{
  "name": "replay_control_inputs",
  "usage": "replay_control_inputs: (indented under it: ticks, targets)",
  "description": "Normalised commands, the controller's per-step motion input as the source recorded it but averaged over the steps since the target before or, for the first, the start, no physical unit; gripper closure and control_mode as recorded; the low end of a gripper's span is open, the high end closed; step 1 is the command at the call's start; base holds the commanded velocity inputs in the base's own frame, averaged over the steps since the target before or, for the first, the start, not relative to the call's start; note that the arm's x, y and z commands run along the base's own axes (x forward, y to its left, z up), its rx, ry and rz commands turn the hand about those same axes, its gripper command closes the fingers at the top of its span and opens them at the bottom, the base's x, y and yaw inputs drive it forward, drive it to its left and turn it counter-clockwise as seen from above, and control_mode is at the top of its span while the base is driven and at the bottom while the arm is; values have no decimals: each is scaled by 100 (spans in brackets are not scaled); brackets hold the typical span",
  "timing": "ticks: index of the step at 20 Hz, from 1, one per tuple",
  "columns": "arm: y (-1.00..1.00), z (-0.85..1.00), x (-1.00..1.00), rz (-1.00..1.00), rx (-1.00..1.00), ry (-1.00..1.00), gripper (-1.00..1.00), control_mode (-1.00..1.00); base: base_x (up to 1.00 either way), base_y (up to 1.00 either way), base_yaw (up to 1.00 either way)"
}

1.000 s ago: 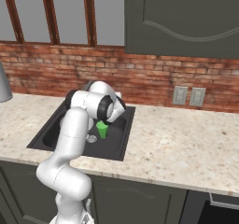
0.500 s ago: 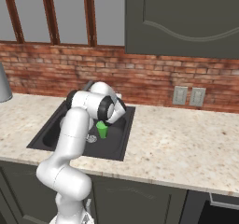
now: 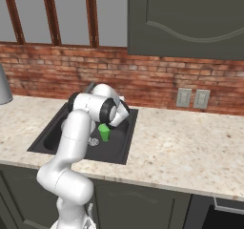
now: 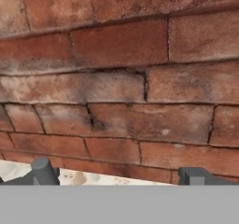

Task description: Pick the cup and colander and place them in the sink. Then turn on the water.

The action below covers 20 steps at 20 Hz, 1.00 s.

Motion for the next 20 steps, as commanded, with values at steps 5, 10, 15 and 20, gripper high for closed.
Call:
replay_control_inputs:
  ticks: [5,10,15,20]
  targets:
    - [-49,0,0,0,-2,0,-100,-100,0,0,0]
    - [-51,0,0,-2,-3,0,-100,-100,0,0,0]
    - [-60,0,0,-3,-2,0,-100,-100,0,0,0]
    - [-67,0,0,-1,0,0,-100,-100,0,0,0]
